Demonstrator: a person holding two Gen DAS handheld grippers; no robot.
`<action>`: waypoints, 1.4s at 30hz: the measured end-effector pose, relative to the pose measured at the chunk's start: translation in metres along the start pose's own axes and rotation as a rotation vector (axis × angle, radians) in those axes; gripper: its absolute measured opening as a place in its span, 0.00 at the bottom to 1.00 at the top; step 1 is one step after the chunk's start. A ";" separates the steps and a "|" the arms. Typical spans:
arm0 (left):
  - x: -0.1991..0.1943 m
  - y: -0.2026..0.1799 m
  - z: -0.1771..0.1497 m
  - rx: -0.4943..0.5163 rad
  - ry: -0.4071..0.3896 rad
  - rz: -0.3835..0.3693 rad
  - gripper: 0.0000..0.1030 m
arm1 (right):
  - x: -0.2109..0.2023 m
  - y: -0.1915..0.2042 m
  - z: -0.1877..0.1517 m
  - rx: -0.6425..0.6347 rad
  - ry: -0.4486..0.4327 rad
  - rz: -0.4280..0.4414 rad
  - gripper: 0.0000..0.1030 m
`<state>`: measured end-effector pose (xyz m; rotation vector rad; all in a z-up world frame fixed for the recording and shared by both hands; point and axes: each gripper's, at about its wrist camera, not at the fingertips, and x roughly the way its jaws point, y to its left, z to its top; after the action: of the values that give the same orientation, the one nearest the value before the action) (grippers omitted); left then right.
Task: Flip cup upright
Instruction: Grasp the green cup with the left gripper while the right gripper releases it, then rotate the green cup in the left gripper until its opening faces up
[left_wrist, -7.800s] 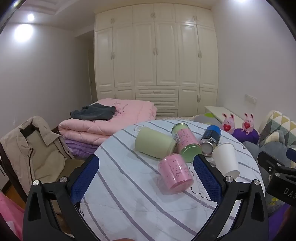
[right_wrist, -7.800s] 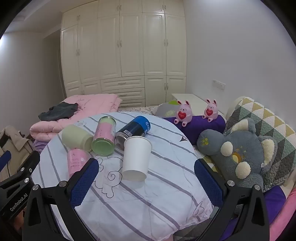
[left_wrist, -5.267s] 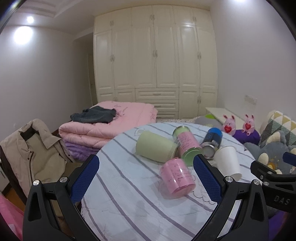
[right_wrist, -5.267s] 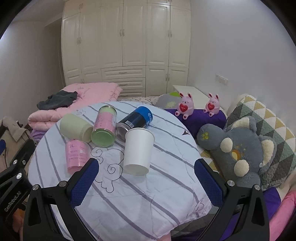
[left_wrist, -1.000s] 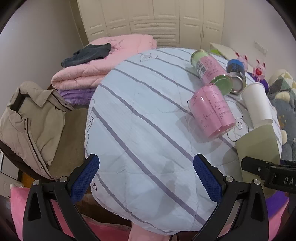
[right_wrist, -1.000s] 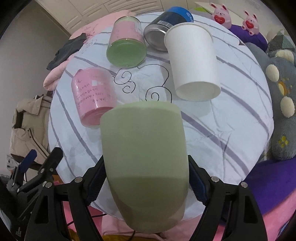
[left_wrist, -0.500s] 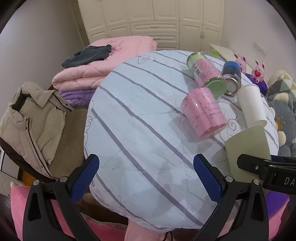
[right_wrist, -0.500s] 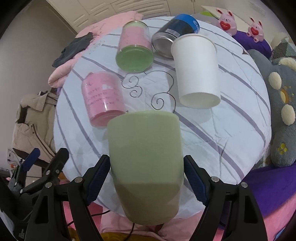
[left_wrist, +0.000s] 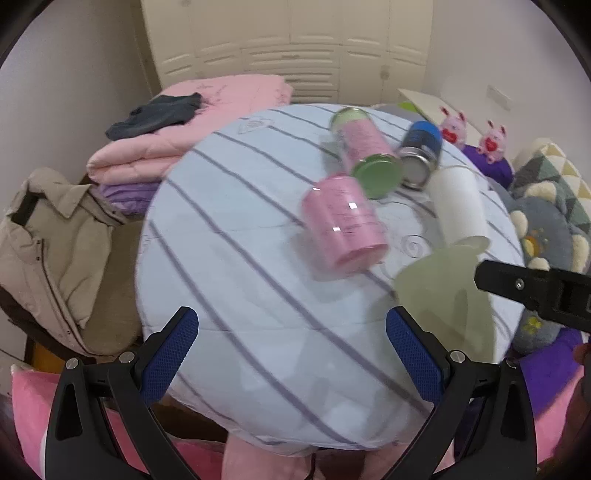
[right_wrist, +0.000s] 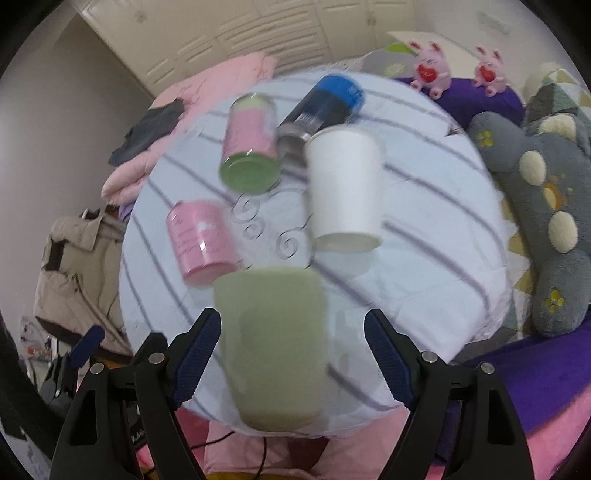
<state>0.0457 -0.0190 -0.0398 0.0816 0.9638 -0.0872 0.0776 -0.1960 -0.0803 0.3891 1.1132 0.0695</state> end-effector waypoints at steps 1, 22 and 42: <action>0.000 -0.003 0.000 0.005 0.001 -0.003 1.00 | -0.003 -0.003 0.001 0.003 -0.008 -0.007 0.79; 0.008 -0.073 0.009 -0.003 0.091 -0.087 1.00 | 0.007 -0.073 0.004 0.118 0.021 0.064 0.79; 0.040 -0.107 0.012 -0.055 0.212 -0.057 0.97 | 0.024 -0.113 0.012 0.111 0.056 0.042 0.79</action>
<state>0.0659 -0.1282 -0.0691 0.0126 1.1800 -0.1061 0.0830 -0.2984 -0.1347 0.5121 1.1671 0.0561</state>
